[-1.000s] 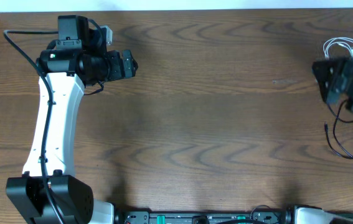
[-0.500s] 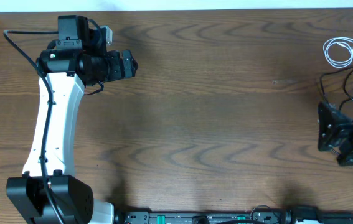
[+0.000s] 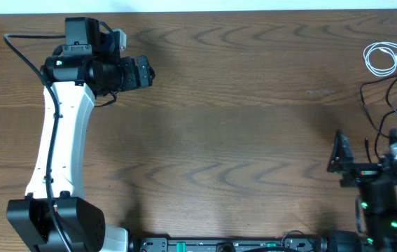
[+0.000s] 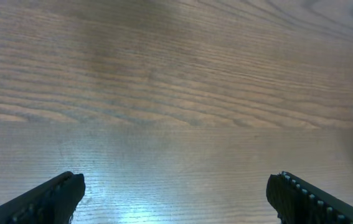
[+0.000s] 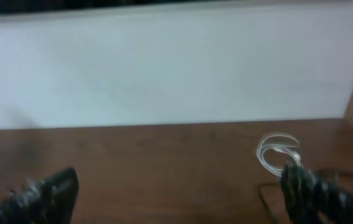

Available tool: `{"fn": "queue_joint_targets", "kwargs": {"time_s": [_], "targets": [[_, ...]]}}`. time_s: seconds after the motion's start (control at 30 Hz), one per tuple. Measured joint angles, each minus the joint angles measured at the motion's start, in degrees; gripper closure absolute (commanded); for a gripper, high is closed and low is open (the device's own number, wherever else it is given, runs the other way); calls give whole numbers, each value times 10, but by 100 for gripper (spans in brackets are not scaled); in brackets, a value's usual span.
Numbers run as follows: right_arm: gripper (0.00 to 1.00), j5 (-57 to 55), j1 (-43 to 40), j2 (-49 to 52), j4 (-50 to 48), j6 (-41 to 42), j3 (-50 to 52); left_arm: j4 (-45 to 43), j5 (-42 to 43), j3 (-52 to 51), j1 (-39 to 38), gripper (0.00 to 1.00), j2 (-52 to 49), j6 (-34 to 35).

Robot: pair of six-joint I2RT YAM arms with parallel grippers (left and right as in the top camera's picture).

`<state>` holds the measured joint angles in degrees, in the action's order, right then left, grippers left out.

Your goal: Untangle cables

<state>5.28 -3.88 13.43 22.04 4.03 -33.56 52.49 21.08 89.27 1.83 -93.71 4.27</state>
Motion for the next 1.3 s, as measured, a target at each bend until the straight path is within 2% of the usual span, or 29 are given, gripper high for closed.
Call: {"fn": "queue_joint_targets", "kwargs": {"time_s": [0.23, 0.47, 0.7, 1.3], "targets": [[1, 0, 3, -71, -161, 5, 208, 0, 0, 0, 0, 2, 0, 0], [1, 0, 8, -124, -222, 18, 315, 0, 0, 0, 0, 2, 0, 0], [1, 0, 10, -126, -183, 19, 331, 0, 0, 0, 0, 2, 0, 0], [1, -2, 10, -127, -183, 19, 331, 0, 0, 0, 0, 2, 0, 0]]}}
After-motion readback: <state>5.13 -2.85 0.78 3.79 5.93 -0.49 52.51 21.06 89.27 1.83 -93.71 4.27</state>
